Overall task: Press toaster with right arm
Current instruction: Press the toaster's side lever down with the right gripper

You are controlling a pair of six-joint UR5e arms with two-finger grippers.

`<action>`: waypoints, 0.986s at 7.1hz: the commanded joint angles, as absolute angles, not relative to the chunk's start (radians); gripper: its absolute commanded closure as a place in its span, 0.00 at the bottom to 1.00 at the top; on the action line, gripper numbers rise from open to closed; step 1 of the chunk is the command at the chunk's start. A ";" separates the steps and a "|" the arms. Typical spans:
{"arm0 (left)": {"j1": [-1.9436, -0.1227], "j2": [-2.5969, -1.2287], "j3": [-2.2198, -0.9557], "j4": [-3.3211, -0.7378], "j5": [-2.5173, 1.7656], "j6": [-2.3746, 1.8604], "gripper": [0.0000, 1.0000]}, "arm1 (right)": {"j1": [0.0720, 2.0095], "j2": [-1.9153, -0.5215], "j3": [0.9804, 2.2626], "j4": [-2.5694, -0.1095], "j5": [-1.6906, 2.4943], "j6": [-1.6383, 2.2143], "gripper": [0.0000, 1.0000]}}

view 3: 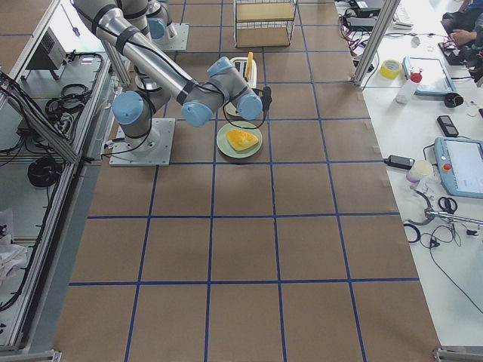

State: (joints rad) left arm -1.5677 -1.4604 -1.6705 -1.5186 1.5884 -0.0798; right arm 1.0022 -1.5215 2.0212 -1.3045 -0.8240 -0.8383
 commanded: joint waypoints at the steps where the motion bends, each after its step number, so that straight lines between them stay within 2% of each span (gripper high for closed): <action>1: -1.568 -1.460 -1.671 -1.519 1.588 -0.080 0.00 | 0.996 -1.513 2.072 -1.313 -0.779 -0.871 1.00; 7: -1.568 -1.460 -1.671 -1.519 1.588 -0.080 0.00 | 0.994 -1.454 2.106 -1.324 -0.747 -0.934 1.00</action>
